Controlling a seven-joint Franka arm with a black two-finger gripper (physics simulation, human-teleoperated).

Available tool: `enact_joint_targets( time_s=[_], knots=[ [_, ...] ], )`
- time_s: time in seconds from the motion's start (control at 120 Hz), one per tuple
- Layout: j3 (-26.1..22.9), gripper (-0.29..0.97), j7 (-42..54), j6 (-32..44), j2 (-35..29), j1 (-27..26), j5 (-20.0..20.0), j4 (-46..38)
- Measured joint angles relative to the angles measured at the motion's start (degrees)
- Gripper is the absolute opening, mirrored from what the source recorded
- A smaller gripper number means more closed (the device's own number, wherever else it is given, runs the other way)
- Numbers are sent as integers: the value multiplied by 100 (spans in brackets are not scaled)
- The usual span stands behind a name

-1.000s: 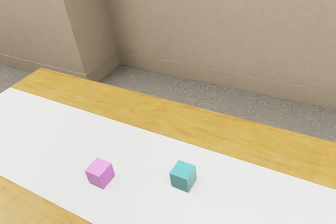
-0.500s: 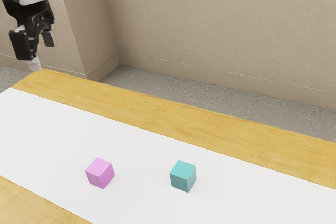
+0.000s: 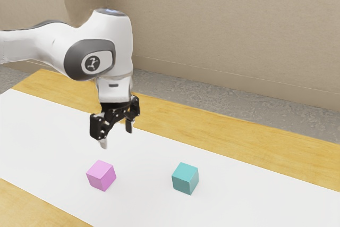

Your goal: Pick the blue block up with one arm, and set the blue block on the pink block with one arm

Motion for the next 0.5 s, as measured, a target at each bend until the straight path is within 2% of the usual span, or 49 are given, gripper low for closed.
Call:
enact_joint_targets(
  time_s=[0.233, 0.5],
  knots=[
    [-600, 68, 2109, 873, 554, -26, 8, 39],
    [-964, 68, 5010, 1947, 932, -109, 6, -97]
  ],
)
